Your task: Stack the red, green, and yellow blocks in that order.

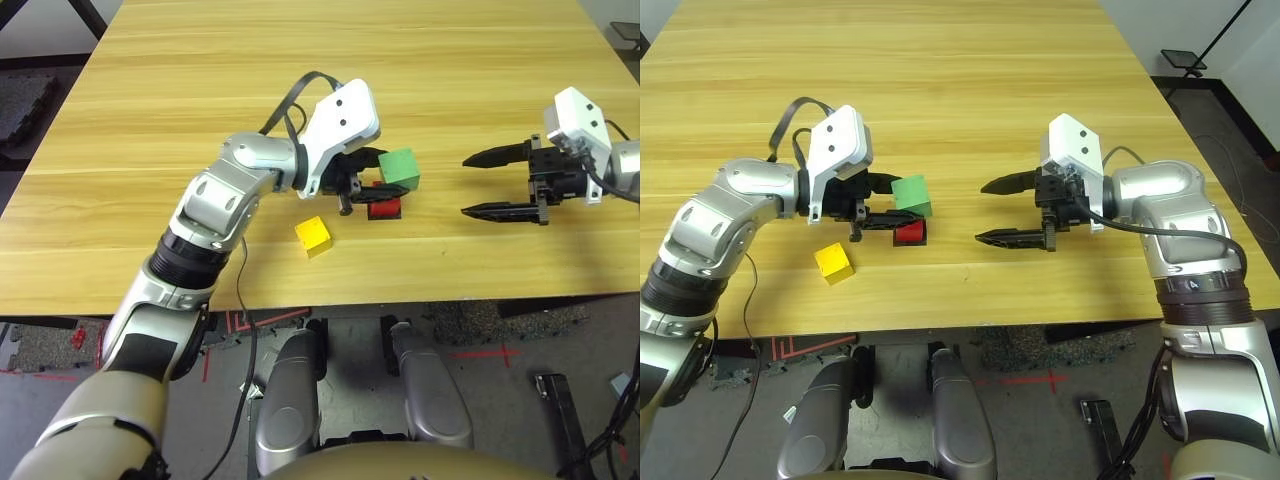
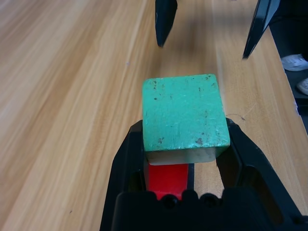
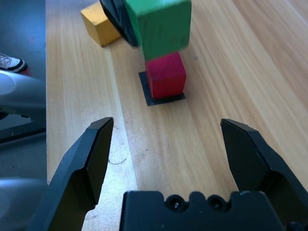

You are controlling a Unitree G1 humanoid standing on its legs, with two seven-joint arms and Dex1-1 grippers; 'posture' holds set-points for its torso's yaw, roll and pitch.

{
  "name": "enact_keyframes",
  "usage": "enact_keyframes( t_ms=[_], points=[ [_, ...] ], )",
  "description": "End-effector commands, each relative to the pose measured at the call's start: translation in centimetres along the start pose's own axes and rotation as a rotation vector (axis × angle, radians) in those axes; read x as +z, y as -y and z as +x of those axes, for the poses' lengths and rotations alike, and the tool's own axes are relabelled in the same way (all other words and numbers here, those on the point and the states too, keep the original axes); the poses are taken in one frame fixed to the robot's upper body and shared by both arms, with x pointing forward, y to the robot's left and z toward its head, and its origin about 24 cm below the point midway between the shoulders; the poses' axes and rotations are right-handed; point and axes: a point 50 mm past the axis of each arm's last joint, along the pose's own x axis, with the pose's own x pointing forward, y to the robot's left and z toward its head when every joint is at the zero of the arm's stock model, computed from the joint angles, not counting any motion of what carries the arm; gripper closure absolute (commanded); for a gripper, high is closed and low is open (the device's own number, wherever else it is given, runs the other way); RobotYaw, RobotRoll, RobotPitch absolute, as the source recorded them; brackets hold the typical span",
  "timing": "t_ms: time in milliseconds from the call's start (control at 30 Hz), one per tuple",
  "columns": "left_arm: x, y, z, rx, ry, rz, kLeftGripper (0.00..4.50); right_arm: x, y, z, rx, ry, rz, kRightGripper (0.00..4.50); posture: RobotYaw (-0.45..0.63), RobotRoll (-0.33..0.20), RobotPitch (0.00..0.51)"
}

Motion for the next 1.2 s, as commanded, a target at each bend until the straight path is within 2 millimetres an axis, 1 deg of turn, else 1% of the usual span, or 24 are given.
enact_keyframes(
  t_ms=[33,133,267,433,633,800,1200],
  points=[
    [-0.3,0.2,0.6,-0.048,-0.008,0.031,2.41,0.0,-0.4,-0.4,0.000,-0.004,0.008,0.00,0.26,0.079,0.251],
    [-0.8,0.0,0.7,-0.053,-0.019,0.037,2.41,0.0,-0.5,-0.4,-0.004,-0.003,0.009,0.00,0.25,0.078,0.252],
    [-0.8,-0.4,0.8,-0.059,-0.020,0.051,2.41,0.1,-0.5,-0.4,-0.005,0.000,0.009,0.00,0.25,0.075,0.250],
    [-1.3,-1.9,0.5,-0.045,-0.034,0.072,2.41,0.2,-0.4,-0.3,-0.005,0.004,0.007,0.00,0.25,0.074,0.249],
    [-1.6,-2.8,0.1,-0.068,-0.043,0.103,2.41,0.2,-0.2,-0.2,-0.011,0.007,0.004,0.00,0.25,0.070,0.251],
    [-1.8,-2.7,0.0,-0.089,-0.035,0.104,2.41,0.1,-0.1,-0.3,-0.018,0.005,0.005,0.00,0.25,0.068,0.251],
    [-2.5,-2.0,0.6,-0.098,-0.042,0.082,2.41,0.0,-0.1,0.0,-0.023,0.009,0.005,0.00,0.25,0.069,0.253]
  ],
)
